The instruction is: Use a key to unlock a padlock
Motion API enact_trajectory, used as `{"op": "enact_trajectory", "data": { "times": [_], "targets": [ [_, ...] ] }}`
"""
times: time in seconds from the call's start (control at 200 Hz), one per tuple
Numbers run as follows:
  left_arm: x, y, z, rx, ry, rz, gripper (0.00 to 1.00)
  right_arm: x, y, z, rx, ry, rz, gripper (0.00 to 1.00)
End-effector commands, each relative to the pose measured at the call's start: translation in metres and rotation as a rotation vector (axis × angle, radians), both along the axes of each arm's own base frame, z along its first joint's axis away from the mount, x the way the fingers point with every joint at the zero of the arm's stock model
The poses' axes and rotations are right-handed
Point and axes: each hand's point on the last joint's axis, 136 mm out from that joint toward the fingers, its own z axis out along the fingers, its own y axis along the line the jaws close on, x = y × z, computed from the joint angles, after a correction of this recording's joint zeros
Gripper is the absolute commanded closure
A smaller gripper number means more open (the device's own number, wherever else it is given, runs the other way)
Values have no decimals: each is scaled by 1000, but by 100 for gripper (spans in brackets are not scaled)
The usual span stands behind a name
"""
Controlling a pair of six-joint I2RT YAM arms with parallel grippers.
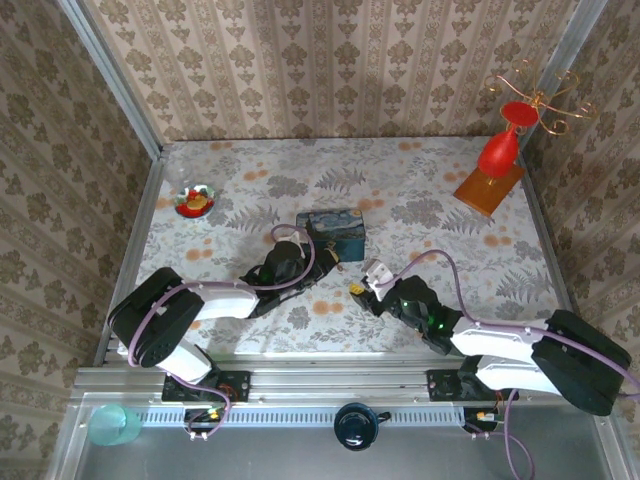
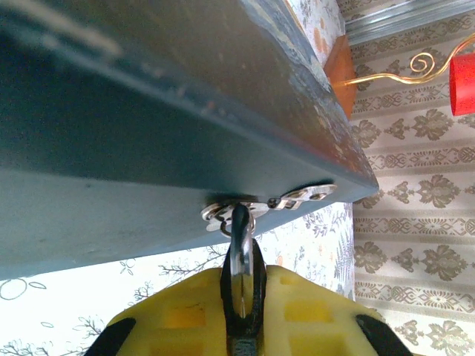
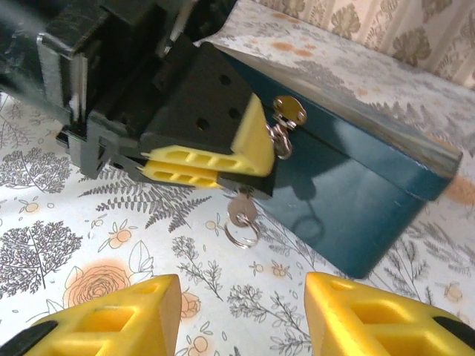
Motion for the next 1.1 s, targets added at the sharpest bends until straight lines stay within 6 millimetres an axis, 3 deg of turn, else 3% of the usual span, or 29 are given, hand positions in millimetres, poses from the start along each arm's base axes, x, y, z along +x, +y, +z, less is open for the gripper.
{"op": "enact_trajectory", "data": {
  "times": [0.0, 0.35, 0.7, 1.095],
  "targets": [
    [0, -11, 25, -45, -65, -32, 100, 12, 11, 31, 42, -136, -12, 55],
    [-2, -17, 26, -54, -64, -55, 100, 31, 17, 3, -19, -129, -70, 59],
    [-5, -18, 29, -74, -66, -57, 100, 46, 25, -3, -19, -161, -109, 56],
    [-3, -20, 32, -66, -79, -58, 100, 49, 23, -10, -36, -193, -181, 62]
  ]
}}
